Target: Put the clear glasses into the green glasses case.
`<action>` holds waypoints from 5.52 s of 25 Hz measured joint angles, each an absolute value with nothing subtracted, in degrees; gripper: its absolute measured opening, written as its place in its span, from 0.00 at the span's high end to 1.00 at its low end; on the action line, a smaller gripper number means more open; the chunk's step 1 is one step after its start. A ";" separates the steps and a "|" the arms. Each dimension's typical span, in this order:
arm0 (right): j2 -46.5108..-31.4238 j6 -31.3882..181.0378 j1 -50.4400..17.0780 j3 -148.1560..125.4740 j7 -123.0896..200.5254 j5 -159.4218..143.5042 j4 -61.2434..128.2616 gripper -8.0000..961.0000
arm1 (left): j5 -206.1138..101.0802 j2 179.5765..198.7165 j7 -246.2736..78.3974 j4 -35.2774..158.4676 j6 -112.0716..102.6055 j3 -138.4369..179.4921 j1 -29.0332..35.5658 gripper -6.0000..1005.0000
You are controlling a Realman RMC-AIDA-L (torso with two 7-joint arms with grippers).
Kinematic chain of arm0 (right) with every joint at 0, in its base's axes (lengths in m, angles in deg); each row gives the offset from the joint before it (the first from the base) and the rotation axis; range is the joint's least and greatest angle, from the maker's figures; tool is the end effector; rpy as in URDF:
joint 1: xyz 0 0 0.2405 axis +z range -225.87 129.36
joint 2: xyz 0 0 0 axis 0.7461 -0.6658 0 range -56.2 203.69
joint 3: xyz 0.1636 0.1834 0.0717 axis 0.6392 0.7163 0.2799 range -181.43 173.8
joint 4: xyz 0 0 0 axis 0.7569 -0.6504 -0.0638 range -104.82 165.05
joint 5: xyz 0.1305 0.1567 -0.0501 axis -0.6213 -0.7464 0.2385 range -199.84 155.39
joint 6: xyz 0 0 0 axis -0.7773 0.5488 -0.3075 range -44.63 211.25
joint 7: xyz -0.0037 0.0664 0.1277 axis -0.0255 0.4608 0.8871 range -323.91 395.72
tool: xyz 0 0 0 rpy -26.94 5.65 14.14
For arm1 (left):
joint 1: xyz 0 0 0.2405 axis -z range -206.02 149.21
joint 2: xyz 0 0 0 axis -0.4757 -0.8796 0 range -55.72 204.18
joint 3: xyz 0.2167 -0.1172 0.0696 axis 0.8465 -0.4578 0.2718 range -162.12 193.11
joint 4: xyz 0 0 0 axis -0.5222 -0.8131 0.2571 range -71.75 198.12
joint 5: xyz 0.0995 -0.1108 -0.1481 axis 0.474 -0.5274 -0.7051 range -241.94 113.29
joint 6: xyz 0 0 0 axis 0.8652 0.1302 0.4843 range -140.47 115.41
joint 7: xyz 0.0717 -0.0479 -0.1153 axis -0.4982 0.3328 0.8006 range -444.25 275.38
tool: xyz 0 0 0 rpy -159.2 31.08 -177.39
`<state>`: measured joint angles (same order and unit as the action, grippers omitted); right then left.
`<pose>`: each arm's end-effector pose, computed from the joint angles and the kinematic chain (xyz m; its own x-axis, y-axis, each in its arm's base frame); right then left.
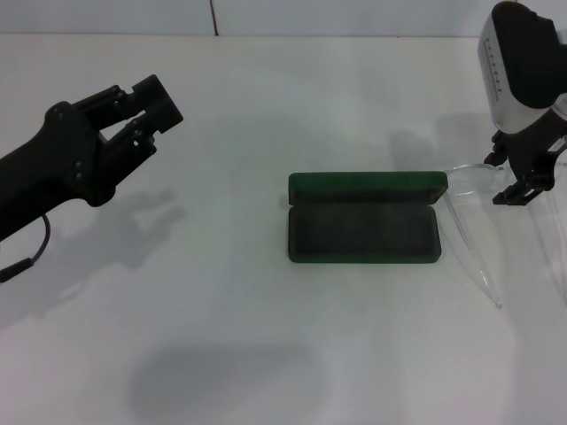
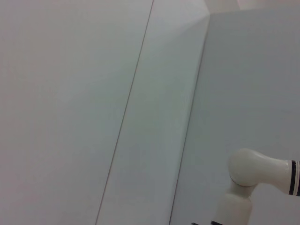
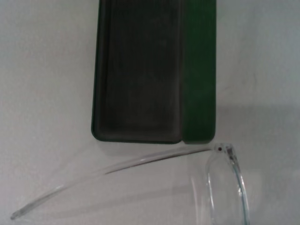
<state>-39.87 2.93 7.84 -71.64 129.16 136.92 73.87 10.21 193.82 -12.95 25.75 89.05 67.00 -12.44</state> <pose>0.1927 0.4306 0.0135 0.7983 0.0576 0.5995 0.1590 -0.9803 -0.1175 -0.2526 0.2742 0.0377 0.4499 0.0937 0.8882 0.4498 -0.8829 -0.1346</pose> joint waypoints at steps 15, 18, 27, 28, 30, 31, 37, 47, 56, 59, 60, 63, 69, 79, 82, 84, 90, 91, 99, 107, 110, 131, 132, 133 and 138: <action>-40.24 3.41 7.91 -72.09 129.17 137.11 73.91 0.71 | 10.20 193.67 -15.86 28.92 88.89 66.73 -11.68 0.69; -40.64 3.40 7.85 -72.13 129.44 137.52 74.40 0.78 | 10.20 193.67 -15.87 29.15 88.89 66.73 -11.77 0.69; -41.66 1.49 7.10 -72.63 129.84 140.16 76.04 0.87 | 10.07 193.67 -15.88 29.26 88.89 66.73 -12.30 0.69; -41.66 0.64 6.77 -72.70 129.84 140.23 76.81 0.87 | 10.01 193.67 -15.88 29.26 88.89 66.74 -12.35 0.69; -41.67 -0.95 5.64 -72.84 129.85 140.24 79.21 0.87 | 9.98 193.67 -15.88 29.26 88.89 66.73 -12.33 0.69; -41.67 -1.80 5.00 -72.89 129.85 140.16 80.61 0.87 | 9.98 193.67 -15.88 29.26 88.89 66.73 -12.27 0.69; -41.74 -7.28 1.27 -71.45 129.85 138.88 90.37 0.87 | 9.74 193.67 -15.88 29.15 89.19 66.67 -11.88 0.69; -41.21 -22.39 -3.29 -55.25 129.36 125.32 110.97 0.87 | 8.96 192.84 -12.67 28.66 90.89 66.64 -9.80 0.71; -41.77 -21.80 -10.93 -50.05 129.72 101.74 116.14 0.87 | 8.21 192.64 -6.17 25.87 96.21 67.05 -6.07 0.73; -41.97 -17.11 -13.46 -53.75 128.54 93.76 112.94 0.87 | 8.18 193.12 -4.64 24.94 97.22 67.10 -4.91 0.74; -42.00 -15.10 -14.24 -55.69 127.44 90.40 110.98 0.87 | 8.18 193.26 -4.50 24.89 97.69 67.12 -4.51 0.75; -42.01 -11.53 -15.14 -59.42 124.15 84.02 106.13 0.87 | 8.63 193.49 -4.11 25.03 98.34 68.13 -3.33 0.76; -41.98 -9.75 -13.28 -63.48 117.15 75.83 94.68 0.87 | 8.37 193.68 -4.49 25.24 98.39 72.41 -2.19 0.78; -42.16 -9.54 -8.85 -69.40 110.69 70.75 83.64 0.87 | 6.86 193.92 -4.64 25.41 98.39 75.68 -1.70 0.87; -42.17 -9.46 -8.12 -69.79 109.95 70.36 82.43 0.87 | 6.80 193.94 -4.66 25.47 98.38 75.87 -1.71 0.89; -42.17 -9.44 -7.84 -69.81 109.60 70.31 82.17 0.87 | 6.80 193.94 -4.77 25.54 98.32 75.99 -1.69 0.89; -42.20 -9.44 -7.37 -69.89 109.09 69.63 82.12 0.87 | 6.81 193.87 -7.53 28.14 98.10 75.92 -1.55 0.90; -42.20 -9.44 -7.33 -69.90 109.01 69.49 82.11 0.87 | 6.76 193.84 -7.78 28.44 98.08 75.84 -1.54 0.90; -42.11 -9.59 -7.21 -69.89 108.01 68.26 82.06 0.87 | 6.95 193.84 -8.92 28.66 96.55 75.70 -1.59 0.90; -42.09 -9.50 -7.21 -69.82 107.41 67.56 81.98 0.87 | 7.21 193.86 -9.75 30.00 93.84 75.93 -1.09 0.90; -42.09 -9.44 -7.21 -69.82 107.24 67.53 81.96 0.87 | 7.27 193.85 -10.22 30.13 93.54 75.95 -0.95 0.90; -42.10 -7.21 -6.21 -69.62 104.19 65.71 78.10 0.87 | 6.85 193.94 -10.45 30.86 93.90 76.03 -0.88 0.89; -42.11 -7.21 -6.10 -69.66 104.09 65.58 77.90 0.87 | 6.85 193.94 -10.49 30.92 93.89 76.04 -0.82 0.89; -42.14 -7.21 -5.84 -69.74 103.78 65.19 77.43 0.87 | 6.86 193.94 -10.51 31.02 93.84 76.05 -0.80 0.89; -42.18 -7.56 -4.79 -70.05 102.56 63.38 75.45 0.87 | 6.85 193.94 -10.54 31.48 93.63 76.00 -0.72 0.89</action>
<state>-42.18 -7.56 -4.79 -70.05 102.56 63.38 75.45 6.85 193.94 -10.54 31.48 93.63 76.00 -0.72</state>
